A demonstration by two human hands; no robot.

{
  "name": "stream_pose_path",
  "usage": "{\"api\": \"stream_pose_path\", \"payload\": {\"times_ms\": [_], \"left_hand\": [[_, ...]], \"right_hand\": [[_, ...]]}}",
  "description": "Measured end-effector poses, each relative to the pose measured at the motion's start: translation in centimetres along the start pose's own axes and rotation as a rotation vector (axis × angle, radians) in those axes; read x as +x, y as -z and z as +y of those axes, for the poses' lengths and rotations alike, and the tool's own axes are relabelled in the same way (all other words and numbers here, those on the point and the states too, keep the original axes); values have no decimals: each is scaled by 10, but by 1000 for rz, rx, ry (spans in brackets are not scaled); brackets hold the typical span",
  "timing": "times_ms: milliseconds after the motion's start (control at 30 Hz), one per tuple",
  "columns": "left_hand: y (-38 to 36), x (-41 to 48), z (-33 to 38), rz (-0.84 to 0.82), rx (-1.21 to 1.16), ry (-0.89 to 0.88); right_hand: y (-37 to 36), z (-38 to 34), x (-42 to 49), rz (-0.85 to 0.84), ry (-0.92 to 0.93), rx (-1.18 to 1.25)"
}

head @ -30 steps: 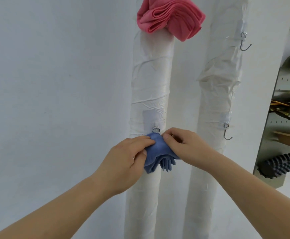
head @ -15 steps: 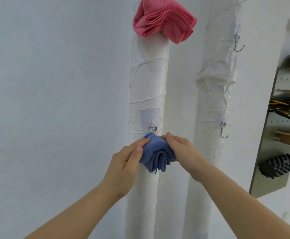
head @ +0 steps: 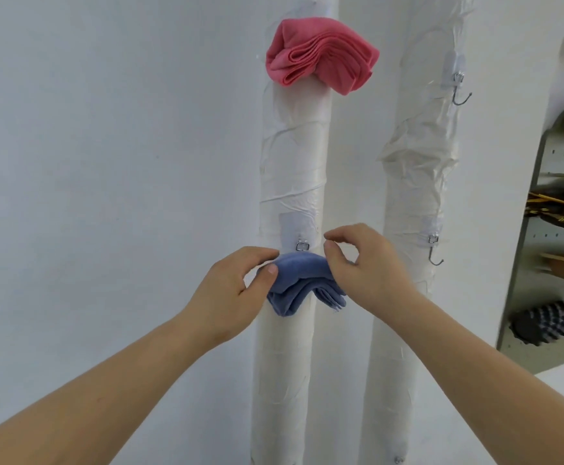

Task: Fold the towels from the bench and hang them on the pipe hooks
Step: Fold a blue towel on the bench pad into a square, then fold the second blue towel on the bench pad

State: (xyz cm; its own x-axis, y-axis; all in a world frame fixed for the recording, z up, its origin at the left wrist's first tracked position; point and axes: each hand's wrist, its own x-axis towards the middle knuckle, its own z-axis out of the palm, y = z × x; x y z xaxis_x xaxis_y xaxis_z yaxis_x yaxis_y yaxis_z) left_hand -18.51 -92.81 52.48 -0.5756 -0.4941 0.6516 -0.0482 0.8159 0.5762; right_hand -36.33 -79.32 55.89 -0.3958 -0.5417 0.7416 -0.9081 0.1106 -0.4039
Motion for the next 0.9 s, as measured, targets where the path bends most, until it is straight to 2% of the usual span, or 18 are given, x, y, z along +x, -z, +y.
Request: {"api": "stream_pose_path", "payload": {"times_ms": [67, 133, 200, 333, 533, 700, 900], "left_hand": [[10, -15, -3, 12, 11, 32], [22, -34, -12, 46, 22, 70], [28, -58, -25, 80, 7, 142], [18, -120, -61, 25, -59, 304], [-18, -244, -123, -258, -115, 539], [-31, -353, -135, -532, -206, 680], [-40, -472, -124, -895, -275, 629]], "right_hand": [[1, -19, -17, 121, 187, -88], [-3, -43, -42, 190, 296, -30], [-11, -61, -70, 103, 277, 106], [-55, -62, -128, -300, -18, 175], [-120, -31, -253, -680, -426, 135], [-121, -45, -366, -765, -727, 87], [-80, -98, -502, -671, -1054, 20]]}}
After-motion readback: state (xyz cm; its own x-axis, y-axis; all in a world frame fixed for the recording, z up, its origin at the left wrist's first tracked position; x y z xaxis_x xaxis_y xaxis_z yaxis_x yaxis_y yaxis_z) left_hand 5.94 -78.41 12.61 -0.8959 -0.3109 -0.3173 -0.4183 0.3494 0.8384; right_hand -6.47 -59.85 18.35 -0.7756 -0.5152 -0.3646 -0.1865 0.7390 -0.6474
